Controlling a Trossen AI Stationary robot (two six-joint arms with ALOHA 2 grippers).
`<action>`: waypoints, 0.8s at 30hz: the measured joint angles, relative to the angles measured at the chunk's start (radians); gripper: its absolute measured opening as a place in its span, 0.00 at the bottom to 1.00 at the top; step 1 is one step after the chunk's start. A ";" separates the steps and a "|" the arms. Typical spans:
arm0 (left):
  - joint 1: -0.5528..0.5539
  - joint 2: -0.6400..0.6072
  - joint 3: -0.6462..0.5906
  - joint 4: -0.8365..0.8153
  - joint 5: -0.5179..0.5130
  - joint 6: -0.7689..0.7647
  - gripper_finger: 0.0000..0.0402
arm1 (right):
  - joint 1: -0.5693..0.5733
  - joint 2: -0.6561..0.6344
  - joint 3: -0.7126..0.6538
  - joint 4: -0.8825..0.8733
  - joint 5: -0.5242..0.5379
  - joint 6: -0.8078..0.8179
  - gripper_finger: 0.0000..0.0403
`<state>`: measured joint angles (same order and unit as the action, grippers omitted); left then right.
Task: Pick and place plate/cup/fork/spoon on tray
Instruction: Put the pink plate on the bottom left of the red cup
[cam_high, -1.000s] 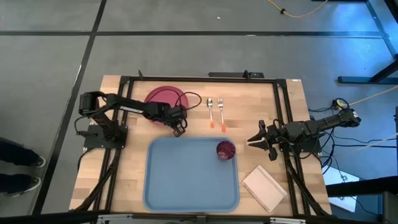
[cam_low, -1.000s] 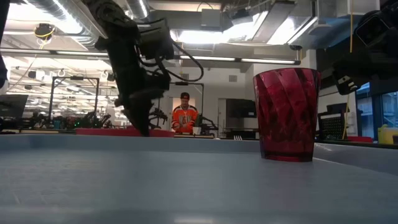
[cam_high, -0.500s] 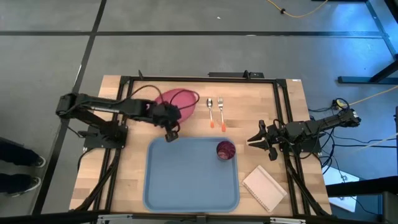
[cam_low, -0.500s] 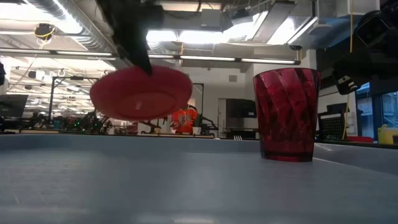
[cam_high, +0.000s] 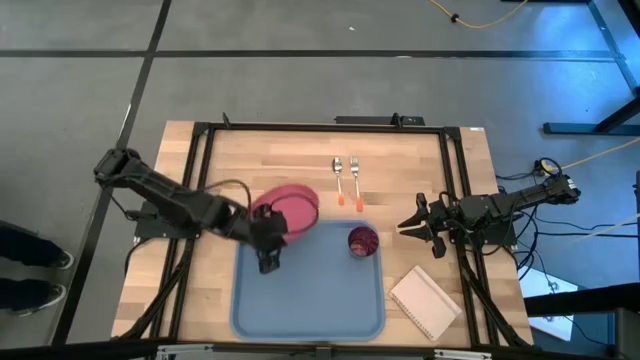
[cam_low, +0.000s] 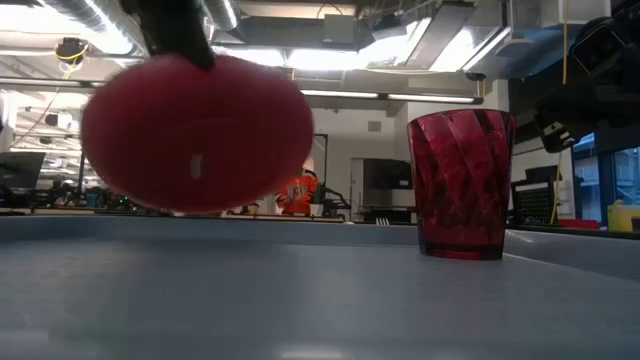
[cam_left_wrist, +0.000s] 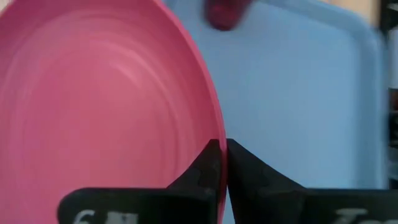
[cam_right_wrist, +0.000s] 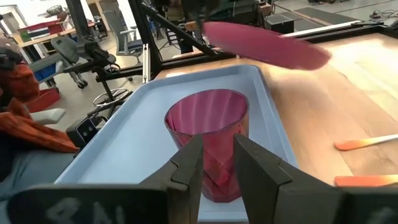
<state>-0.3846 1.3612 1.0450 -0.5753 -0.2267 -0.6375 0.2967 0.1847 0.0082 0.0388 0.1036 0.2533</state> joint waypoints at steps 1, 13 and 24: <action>-0.025 0.006 0.000 0.015 0.000 -0.002 0.02 | 0.000 -0.001 0.000 0.001 0.000 0.000 0.23; -0.262 0.128 0.000 0.333 -0.051 -0.065 0.01 | 0.000 0.002 0.000 0.001 0.000 0.000 0.23; -0.304 0.212 0.000 0.365 -0.059 -0.119 0.02 | 0.000 0.003 0.000 0.001 0.000 0.000 0.23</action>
<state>-0.6884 1.5727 1.0447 -0.2104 -0.2855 -0.7561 0.2966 0.1875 0.0086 0.0399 0.1036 0.2535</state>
